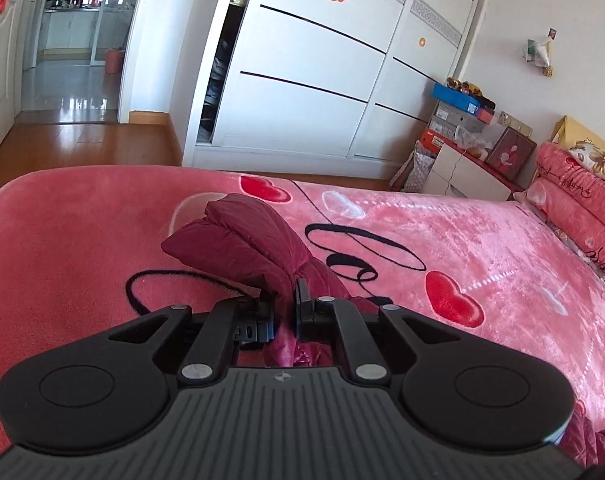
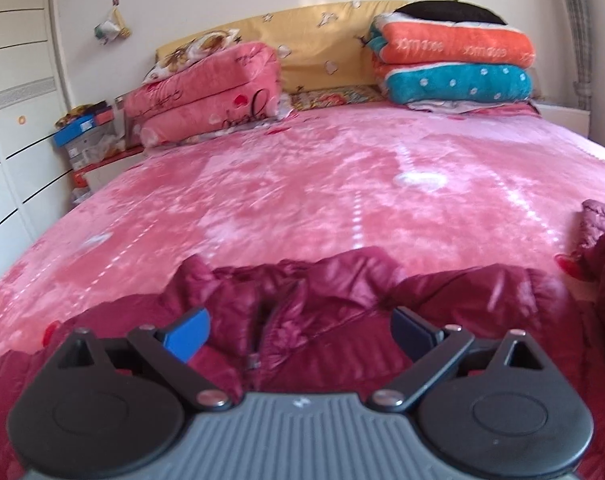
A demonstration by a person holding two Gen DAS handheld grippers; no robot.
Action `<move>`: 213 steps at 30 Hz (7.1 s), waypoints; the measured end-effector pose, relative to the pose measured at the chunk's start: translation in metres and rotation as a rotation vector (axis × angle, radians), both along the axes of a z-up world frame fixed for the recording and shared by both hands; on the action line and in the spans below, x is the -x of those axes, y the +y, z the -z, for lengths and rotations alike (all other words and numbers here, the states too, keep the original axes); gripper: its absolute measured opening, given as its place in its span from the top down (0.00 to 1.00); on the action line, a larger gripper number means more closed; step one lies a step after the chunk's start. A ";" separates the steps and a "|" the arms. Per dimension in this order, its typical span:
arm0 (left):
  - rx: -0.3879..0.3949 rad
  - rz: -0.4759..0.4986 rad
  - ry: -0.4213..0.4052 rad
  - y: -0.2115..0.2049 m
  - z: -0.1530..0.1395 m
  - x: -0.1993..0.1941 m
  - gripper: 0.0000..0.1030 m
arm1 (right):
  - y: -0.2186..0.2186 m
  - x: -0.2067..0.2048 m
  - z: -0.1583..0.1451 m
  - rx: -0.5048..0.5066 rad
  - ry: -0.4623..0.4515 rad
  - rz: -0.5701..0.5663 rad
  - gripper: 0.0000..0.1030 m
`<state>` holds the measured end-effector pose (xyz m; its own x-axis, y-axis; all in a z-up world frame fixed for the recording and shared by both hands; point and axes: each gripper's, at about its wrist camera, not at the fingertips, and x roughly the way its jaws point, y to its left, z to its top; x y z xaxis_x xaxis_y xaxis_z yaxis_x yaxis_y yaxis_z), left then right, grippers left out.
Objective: Fold large clothes
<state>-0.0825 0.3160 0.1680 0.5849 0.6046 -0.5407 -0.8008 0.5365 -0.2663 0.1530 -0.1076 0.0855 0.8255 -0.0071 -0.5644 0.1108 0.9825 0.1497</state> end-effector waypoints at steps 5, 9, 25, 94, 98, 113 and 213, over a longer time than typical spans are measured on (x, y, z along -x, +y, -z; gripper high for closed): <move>-0.013 0.001 0.005 -0.004 -0.003 0.001 0.89 | 0.015 -0.017 0.024 0.015 0.067 -0.020 0.06; -0.032 -0.007 0.019 -0.008 -0.003 0.000 0.88 | 0.028 -0.027 0.041 0.086 0.118 -0.068 0.00; -0.182 0.141 -0.068 -0.073 -0.051 0.016 0.47 | -0.027 0.103 -0.010 -0.078 0.086 0.083 0.02; -0.610 1.545 -0.083 -0.539 -0.055 0.011 0.05 | -0.207 0.389 -0.002 -0.133 -0.026 0.424 0.01; -0.602 1.583 -0.032 -0.586 -0.043 -0.049 0.05 | -0.213 0.373 -0.001 -0.159 -0.038 0.390 0.01; -0.498 1.706 0.244 -0.707 0.059 -0.217 0.13 | -0.240 0.356 0.010 -0.259 -0.060 0.425 0.01; 0.398 0.968 -0.206 -0.169 0.031 -0.041 0.89 | -0.084 0.119 -0.010 0.160 0.103 -0.013 0.17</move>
<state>-0.0410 0.1468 0.1372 0.8242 -0.3650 -0.4330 0.0005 0.7650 -0.6440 0.0343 -0.1914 0.0952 0.7639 -0.0935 -0.6386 0.1051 0.9943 -0.0198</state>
